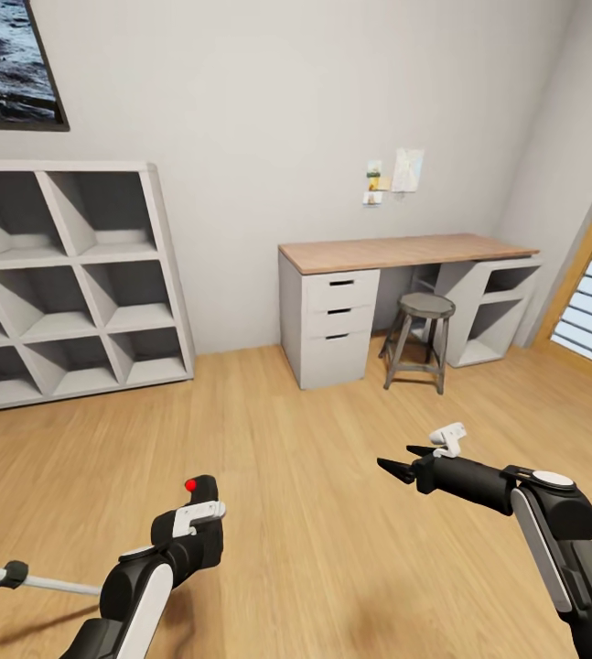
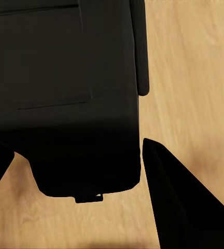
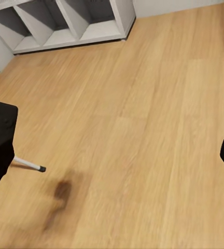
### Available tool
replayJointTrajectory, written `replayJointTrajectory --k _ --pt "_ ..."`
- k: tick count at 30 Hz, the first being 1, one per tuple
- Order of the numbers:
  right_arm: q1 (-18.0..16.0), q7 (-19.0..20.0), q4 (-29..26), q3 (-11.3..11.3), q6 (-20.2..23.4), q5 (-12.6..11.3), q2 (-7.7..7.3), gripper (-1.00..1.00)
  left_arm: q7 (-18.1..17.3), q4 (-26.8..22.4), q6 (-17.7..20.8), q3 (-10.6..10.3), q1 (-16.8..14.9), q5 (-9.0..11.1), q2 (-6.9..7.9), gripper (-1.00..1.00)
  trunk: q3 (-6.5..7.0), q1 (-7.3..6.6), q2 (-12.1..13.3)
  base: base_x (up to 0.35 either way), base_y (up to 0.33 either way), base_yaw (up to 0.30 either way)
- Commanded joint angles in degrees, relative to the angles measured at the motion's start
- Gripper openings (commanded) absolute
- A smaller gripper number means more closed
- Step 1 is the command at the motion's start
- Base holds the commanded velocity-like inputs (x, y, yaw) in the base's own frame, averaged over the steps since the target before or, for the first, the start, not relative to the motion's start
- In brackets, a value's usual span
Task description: Attach the digital camera to the camera tripod in the bedroom.
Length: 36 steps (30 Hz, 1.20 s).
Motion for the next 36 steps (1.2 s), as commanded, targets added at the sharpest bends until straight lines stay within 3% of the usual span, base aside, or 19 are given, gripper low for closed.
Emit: replayJointTrajectory --k 1,23,36 --pt "0.0 -0.1 0.0 0.0 0.4 -0.4 0.01 1.0 0.4 0.0 0.2 0.0 0.0 0.5 0.0 -1.0 0.13 -0.24 0.4 0.0 0.0 0.0" --pt "-0.3 0.1 0.0 0.0 1.2 -0.5 0.05 1.0 -0.3 0.2 0.0 0.2 -0.1 0.6 -0.1 -1.0 4.08 -5.07 9.2 0.0 0.0 0.012" --pt "-0.6 0.1 0.0 0.0 1.3 -0.4 -0.01 1.0 -0.5 0.4 -0.1 -0.5 0.0 0.6 -0.02 -1.0 4.08 -5.07 9.2 0.046 -0.045 0.218"
